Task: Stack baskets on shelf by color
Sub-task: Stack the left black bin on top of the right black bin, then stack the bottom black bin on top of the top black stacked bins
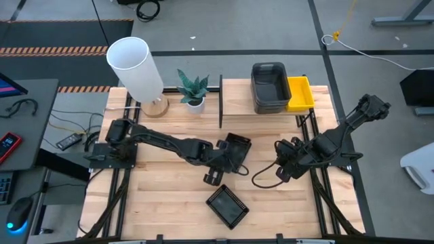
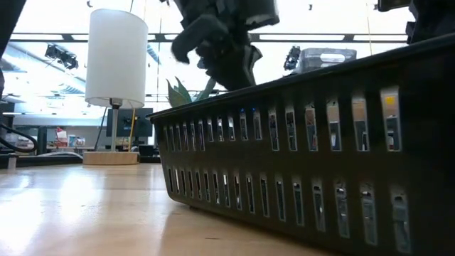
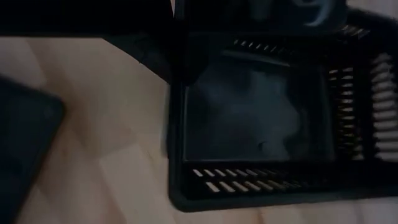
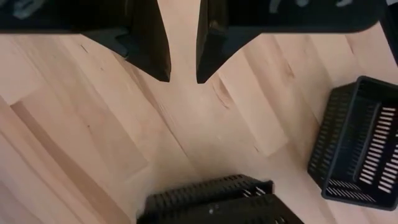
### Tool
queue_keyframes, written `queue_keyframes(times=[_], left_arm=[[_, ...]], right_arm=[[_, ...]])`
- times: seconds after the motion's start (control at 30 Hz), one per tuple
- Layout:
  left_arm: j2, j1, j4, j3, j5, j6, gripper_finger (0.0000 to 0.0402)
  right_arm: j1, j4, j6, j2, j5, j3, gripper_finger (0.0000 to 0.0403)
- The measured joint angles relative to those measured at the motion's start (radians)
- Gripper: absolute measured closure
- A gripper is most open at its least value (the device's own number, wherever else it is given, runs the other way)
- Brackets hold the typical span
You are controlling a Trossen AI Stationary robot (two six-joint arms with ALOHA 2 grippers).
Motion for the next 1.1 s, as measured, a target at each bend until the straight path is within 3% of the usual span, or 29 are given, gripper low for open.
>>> queue_keyframes(times=[0.2, 0.4, 0.67, 0.9, 1.1], left_arm=[[0.018, 0.001, -0.014, 0.0, 0.0, 0.0, 0.0373], [0.018, 0.001, -0.026, 0.0, 0.005, -0.047, 0.0302], [-0.011, -0.001, -0.094, 0.001, 0.09, -0.131, 0.0222], [-0.04, -0.052, -0.086, 0.003, 0.384, -0.209, 0.0225], [-0.024, -0.105, -0.084, 0.002, 0.41, -0.484, 0.0248]], right_arm=[[0.006, -0.004, 0.009, 0.001, 0.011, 0.0, 0.0321], [0.006, -0.005, 0.009, 0.001, 0.028, 0.0, 0.0321], [0.006, -0.005, 0.012, 0.001, 0.05, 0.0, 0.0321], [0.002, -0.003, 0.012, 0.001, 0.087, 0.0, 0.0321], [-0.012, 0.004, 0.014, 0.002, 0.088, 0.0, 0.0321]])
